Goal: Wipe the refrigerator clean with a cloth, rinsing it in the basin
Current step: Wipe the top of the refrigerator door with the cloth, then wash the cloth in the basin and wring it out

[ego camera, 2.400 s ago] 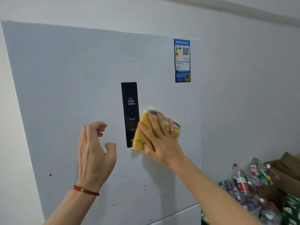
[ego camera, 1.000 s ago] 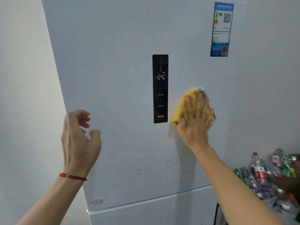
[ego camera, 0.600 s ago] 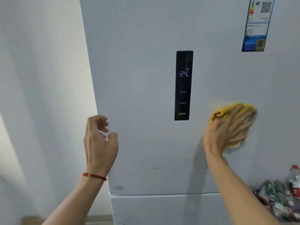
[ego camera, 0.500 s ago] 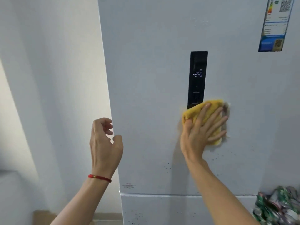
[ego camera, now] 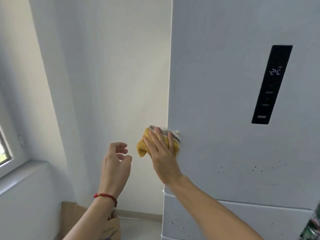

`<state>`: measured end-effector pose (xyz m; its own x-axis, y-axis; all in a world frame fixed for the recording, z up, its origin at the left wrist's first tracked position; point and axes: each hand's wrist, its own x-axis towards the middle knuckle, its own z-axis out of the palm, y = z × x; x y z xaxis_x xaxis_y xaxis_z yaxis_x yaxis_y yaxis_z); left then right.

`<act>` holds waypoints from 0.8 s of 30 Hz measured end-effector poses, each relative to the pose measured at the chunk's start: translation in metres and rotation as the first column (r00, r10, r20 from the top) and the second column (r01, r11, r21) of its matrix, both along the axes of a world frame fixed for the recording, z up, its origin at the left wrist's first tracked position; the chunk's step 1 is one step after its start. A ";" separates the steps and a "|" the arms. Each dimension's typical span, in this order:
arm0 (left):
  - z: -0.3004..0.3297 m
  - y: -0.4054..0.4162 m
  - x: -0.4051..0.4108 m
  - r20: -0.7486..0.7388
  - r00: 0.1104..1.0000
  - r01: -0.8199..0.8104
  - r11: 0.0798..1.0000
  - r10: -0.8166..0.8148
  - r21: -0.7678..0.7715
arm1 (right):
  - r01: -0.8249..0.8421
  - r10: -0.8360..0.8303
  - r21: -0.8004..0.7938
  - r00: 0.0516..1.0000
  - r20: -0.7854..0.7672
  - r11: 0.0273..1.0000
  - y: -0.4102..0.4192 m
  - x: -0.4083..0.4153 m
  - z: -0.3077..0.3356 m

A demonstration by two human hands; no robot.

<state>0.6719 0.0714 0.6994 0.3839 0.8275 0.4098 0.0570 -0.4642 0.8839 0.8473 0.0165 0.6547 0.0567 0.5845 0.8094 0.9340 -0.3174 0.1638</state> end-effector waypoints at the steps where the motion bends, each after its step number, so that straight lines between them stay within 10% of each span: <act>1: -0.009 0.003 -0.004 -0.004 1.000 0.030 0.997 -0.030 -0.072 | -0.147 0.136 -0.030 0.965 -0.222 0.989 -0.003 -0.014 -0.003; 2: -0.021 0.009 -0.014 -0.008 0.999 0.039 0.991 -0.041 -0.128 | -0.292 0.256 0.005 0.832 -0.493 0.957 -0.003 -0.035 -0.005; 5: -0.054 0.017 -0.043 -0.086 0.994 0.048 0.972 -0.070 -0.229 | -0.400 0.321 0.282 0.033 -0.947 0.872 -0.015 -0.092 -0.003; 8: -0.082 0.010 -0.080 -0.179 0.983 -0.020 0.950 -0.038 -0.312 | -0.310 0.201 0.459 -0.603 -0.772 0.833 -0.021 -0.120 -0.026; 10: -0.104 -0.006 -0.115 -0.227 0.974 -0.109 0.920 0.023 -0.375 | -0.292 0.066 0.497 -0.810 -0.583 0.817 -0.023 -0.139 -0.049; 15: -0.162 -0.071 -0.217 -0.319 0.936 -0.283 0.856 0.148 -0.433 | -0.392 -0.272 0.495 -0.915 -0.299 0.775 -0.022 -0.212 -0.112; 24: -0.231 -0.165 -0.437 -0.615 0.488 -0.866 0.431 0.619 -0.254 | -0.858 -0.738 0.163 -0.504 -0.448 0.486 -0.037 -0.423 -0.201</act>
<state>0.2354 -0.0933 0.4687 -0.4847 0.8633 -0.1407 0.5253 0.4159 0.7423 0.4240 -0.0210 0.4537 -0.4509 0.6204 -0.6417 -0.1818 -0.7677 -0.6145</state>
